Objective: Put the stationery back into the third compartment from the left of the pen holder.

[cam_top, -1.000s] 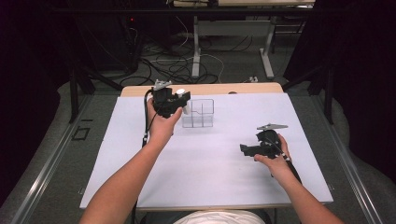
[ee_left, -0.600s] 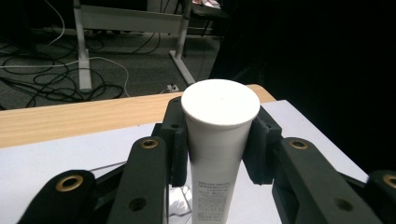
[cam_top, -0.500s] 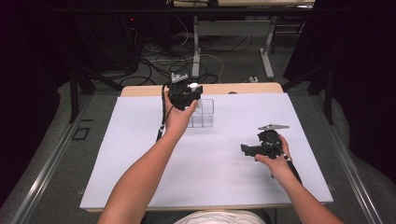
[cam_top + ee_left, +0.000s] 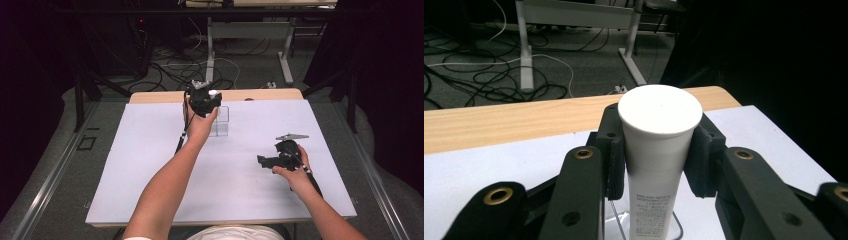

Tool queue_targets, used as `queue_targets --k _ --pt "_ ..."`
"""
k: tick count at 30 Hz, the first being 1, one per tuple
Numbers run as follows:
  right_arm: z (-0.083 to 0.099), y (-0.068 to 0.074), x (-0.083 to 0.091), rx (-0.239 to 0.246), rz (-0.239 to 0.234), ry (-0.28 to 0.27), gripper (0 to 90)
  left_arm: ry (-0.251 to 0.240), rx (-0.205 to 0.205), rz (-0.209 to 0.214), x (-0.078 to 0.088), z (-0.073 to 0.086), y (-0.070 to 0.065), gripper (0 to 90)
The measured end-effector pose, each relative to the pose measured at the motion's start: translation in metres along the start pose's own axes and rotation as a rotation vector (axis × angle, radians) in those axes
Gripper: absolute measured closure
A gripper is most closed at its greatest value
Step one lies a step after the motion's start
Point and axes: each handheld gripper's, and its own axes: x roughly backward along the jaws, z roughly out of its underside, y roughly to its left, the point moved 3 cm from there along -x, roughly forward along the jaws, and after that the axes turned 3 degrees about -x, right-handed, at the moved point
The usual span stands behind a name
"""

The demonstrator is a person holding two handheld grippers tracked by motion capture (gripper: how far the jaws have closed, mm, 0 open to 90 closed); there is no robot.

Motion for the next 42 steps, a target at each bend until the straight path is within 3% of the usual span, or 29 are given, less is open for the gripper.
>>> queue_targets --k 14,25,33,39,42 --pt "0.002 0.003 -0.003 0.012 -0.004 0.014 0.3 0.038 0.033 -0.025 -0.021 0.014 -0.002 66.3" --pt "0.004 0.005 -0.006 0.017 -0.013 0.03 0.9 0.068 0.043 -0.02 -0.031 0.025 -0.005 66.2" --pt "0.005 0.006 -0.007 0.017 -0.018 0.034 1.3 0.079 0.004 -0.015 -0.034 0.031 -0.01 65.8" --pt "0.006 0.006 -0.008 0.029 -0.02 0.037 1.5 0.059 -0.029 -0.007 -0.029 0.029 -0.013 49.4" --pt "0.006 0.007 -0.008 0.03 -0.016 0.038 1.5 0.051 -0.039 0.012 -0.021 0.025 -0.015 46.2"
